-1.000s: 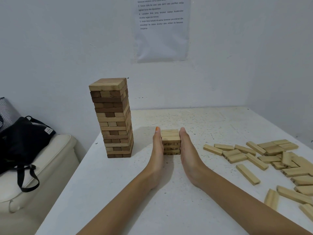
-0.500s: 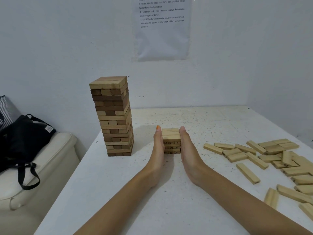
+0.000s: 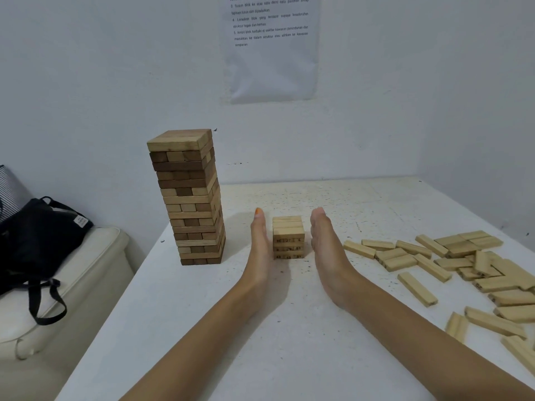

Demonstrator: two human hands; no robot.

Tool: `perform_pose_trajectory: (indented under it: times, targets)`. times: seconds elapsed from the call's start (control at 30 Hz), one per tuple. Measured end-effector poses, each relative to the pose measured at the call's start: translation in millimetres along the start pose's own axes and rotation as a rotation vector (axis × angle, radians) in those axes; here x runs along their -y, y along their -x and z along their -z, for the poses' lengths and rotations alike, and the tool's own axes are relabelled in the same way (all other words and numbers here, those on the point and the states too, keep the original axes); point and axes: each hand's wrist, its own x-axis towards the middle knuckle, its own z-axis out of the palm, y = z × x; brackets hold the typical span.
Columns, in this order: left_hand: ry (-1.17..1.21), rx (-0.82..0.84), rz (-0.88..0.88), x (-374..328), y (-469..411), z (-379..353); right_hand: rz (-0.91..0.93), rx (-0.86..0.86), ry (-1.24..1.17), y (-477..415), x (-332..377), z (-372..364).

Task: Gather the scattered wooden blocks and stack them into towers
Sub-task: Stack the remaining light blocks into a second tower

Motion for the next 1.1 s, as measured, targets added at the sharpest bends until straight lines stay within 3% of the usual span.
perform_pose_trajectory:
  times: [0.1,0.3,0.5,0.77,0.97,1.1]
  targets:
    - [-0.059,-0.056,-0.071,0,-7,7,0.009,-0.085,-0.003,3,13,9]
    - [-0.438,-0.079,-0.443,13,-8,6,0.202,-0.189,0.139,20,45,50]
    - [-0.659,0.160,-0.568,23,-3,-33,0.285,-0.168,0.353,60,52,114]
    - [-0.885,0.514,-0.699,46,-22,-83,0.110,-0.239,0.664,99,29,191]
    - [-1.007,0.681,-0.868,55,-30,-99,0.065,-0.131,0.886,119,17,206]
    - [-0.965,0.651,-0.901,56,-34,-103,0.130,-0.155,0.895,117,10,206]
